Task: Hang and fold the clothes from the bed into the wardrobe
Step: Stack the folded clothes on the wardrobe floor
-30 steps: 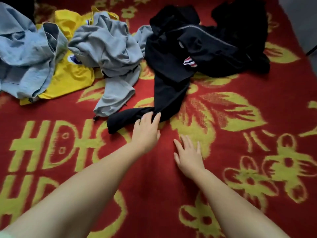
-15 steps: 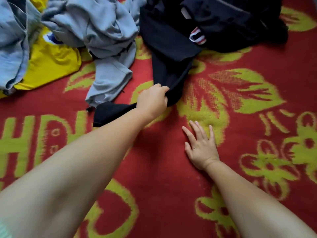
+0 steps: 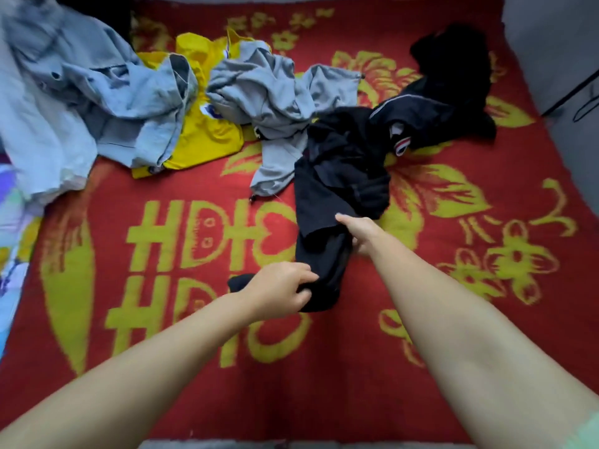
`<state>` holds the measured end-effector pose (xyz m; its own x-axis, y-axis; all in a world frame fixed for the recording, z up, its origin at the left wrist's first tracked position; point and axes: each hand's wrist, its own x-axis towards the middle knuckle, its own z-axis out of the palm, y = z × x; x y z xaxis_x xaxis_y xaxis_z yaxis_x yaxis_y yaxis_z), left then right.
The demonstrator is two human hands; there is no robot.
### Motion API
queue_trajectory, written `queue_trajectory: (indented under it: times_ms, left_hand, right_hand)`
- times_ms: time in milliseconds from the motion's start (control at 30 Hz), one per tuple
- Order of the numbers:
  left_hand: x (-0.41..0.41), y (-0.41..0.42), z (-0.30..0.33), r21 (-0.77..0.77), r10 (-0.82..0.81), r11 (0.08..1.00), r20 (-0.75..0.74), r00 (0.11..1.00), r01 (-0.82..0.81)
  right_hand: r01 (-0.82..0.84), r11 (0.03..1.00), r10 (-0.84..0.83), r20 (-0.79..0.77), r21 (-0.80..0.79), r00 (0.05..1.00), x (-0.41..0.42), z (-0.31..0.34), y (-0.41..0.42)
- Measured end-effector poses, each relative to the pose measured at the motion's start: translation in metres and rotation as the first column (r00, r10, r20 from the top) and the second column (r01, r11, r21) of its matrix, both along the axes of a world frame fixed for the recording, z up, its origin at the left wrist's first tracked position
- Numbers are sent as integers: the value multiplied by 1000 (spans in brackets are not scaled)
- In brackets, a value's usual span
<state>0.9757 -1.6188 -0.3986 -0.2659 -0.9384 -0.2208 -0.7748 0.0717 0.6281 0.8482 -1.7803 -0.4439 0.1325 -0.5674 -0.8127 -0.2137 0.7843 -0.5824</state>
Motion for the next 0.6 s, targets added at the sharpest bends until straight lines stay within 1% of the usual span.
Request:
queue_trajectory:
  times_ms: [67, 100, 133, 167, 200, 233, 267, 300, 333, 367, 400, 433, 467, 500, 533, 567, 600]
  left_hand:
    - [2, 14, 14, 25, 49, 999, -36, 998, -48]
    - [8, 21, 23, 70, 119, 991, -52, 992, -115]
    - [16, 25, 30, 146, 202, 971, -83, 976, -189]
    - [27, 27, 38, 265, 291, 932, -138, 947, -247]
    - [41, 30, 44, 390, 371, 878, -184, 911, -278]
    - [56, 34, 50, 492, 426, 819, -175, 888, -296]
    - [72, 39, 55, 566, 454, 768, -153, 878, -299]
    - [90, 45, 61, 614, 475, 730, -140, 869, -300]
    - [108, 50, 64, 650, 506, 699, -152, 849, -300]
    - [126, 56, 66, 677, 548, 667, -162, 821, -311]
    - [145, 58, 67, 679, 584, 643, -134, 801, -355]
    - [167, 61, 65, 650, 612, 626, -68, 788, -430]
    - [193, 65, 61, 578, 648, 606, 40, 761, -547]
    - [220, 70, 54, 454, 692, 581, 161, 703, -676]
    - [245, 75, 45, 290, 726, 557, 286, 626, -779]
    - [265, 81, 36, 108, 746, 533, 409, 526, -839]
    - [275, 84, 26, -15, 752, 500, 503, 425, -866]
  right_hand:
    - [-155, 986, 146, -132, -59, 980, 9, 18, 20]
    - [-233, 965, 210, -172, -124, 962, 10, 27, 32]
    - [-346, 917, 302, -223, -197, 927, 10, 34, 40]
    - [-493, 835, 423, -288, -245, 859, 10, 42, 46]
    - [-629, 737, 545, -331, -248, 770, 11, 52, 54]
    - [-733, 646, 660, -326, -215, 677, 14, 62, 61]
    - [-801, 575, 761, -251, -165, 598, 19, 73, 70]
    - [-846, 520, 840, -106, -121, 531, 27, 83, 78]
    - [-871, 483, 875, 87, -89, 476, 34, 89, 85]
    - [-885, 461, 861, 273, -63, 429, 40, 91, 89]
    - [-890, 455, 827, 393, -45, 402, 46, 90, 92]
    - [-891, 453, 817, 412, -29, 402, 48, 85, 93]
    - [-890, 456, 843, 327, -19, 426, 51, 76, 92]
    - [-879, 477, 870, 153, -25, 468, 51, 66, 91]
    - [-857, 514, 855, -62, -42, 516, 47, 54, 89]
    - [-818, 572, 782, -258, -65, 567, 41, 39, 84]
    - [-766, 636, 682, -393, -98, 616, 33, 23, 78]
